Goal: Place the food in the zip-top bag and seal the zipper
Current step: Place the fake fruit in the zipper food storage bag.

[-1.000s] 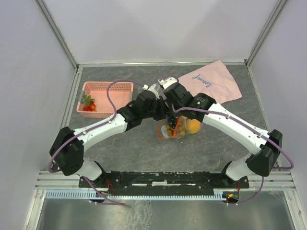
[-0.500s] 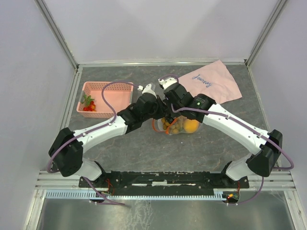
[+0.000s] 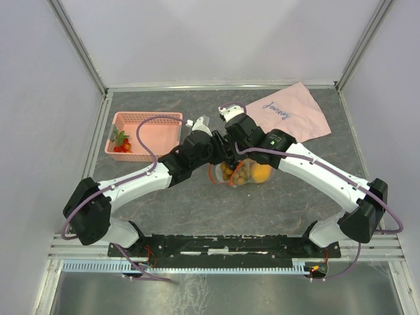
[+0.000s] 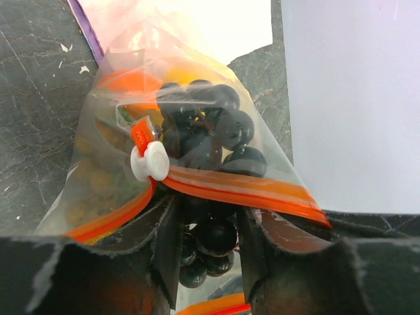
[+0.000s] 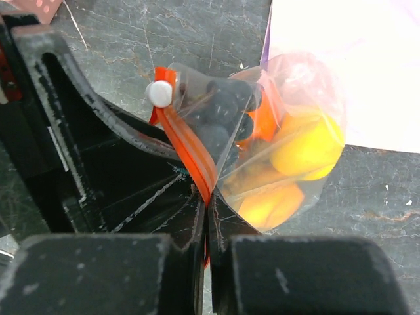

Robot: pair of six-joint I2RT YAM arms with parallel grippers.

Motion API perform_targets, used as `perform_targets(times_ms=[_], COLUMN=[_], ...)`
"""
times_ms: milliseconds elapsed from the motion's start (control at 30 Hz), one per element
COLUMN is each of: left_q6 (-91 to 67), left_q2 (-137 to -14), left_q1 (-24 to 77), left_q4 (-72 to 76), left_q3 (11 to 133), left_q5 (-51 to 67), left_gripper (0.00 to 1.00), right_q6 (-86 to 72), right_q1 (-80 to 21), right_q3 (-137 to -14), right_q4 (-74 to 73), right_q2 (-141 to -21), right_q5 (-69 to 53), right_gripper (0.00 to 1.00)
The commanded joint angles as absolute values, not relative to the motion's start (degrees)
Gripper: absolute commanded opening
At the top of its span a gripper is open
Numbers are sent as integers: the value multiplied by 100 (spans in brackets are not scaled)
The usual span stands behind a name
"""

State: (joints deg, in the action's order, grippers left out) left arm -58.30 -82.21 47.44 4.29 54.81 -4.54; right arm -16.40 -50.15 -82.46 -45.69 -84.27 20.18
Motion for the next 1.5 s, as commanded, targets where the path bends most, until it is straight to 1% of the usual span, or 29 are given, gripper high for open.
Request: perform_targets(times_ms=[0, 267, 400, 633, 700, 767, 833, 967, 1067, 1200, 1333, 1400, 1467], left_q6=[-5858, -5617, -5614, -5800, -5824, -5875, -5936, -6094, -6200, -6257, -6084, -5951, -5835], left_q2=[-7802, -7282, -7092, -7504, -7685, -7827, -7880, -7925, -8089, -8363, -8444, -8359, -8180], left_q1=[4790, 4789, 4785, 4803, 4798, 4799, 4799, 4799, 4797, 4798, 4809, 4807, 4808], left_q4=[708, 40, -140, 242, 373, 533, 765, 1111, 1310, 1586, 1775, 1717, 1564], left_q3=[5396, 5165, 5001, 4915, 5002, 5098, 5178, 5259, 5312, 5419, 5472, 5448, 5386], left_q5=[-362, -536, -437, -11, 103, 222, 279, 55, -175, -227, -167, -201, -303], left_gripper=[44, 47, 48, 44, 38, 24, 16, 7, 5, 5, 12, 19, 28], right_q6=[-1661, -1636, -1647, -1685, -1700, -1720, -1758, -1863, -1922, -1959, -1994, -2002, -2003], right_q1=[-5038, -4967, -4940, -4928, -4931, -4930, -4934, -4931, -4928, -4926, -4922, -4914, -4899], right_q3=[-8272, -8278, -8266, -8307, -8305, -8289, -8262, -8187, -8150, -8091, -7989, -7957, -7923], right_q4=[-4377, -4444, -4402, -4304, -4301, -4284, -4251, -4127, -4075, -4024, -3951, -3945, -3963], right_q2=[-8205, -8150, -8171, -8233, -8235, -8216, -8205, -8154, -8105, -8021, -7930, -7916, -7892], right_q5=[2172, 2317, 2270, 2057, 2025, 1985, 1901, 1648, 1550, 1602, 1655, 1717, 1798], right_gripper=[7, 7, 7, 7, 7, 7, 7, 7, 7, 7, 7, 7, 7])
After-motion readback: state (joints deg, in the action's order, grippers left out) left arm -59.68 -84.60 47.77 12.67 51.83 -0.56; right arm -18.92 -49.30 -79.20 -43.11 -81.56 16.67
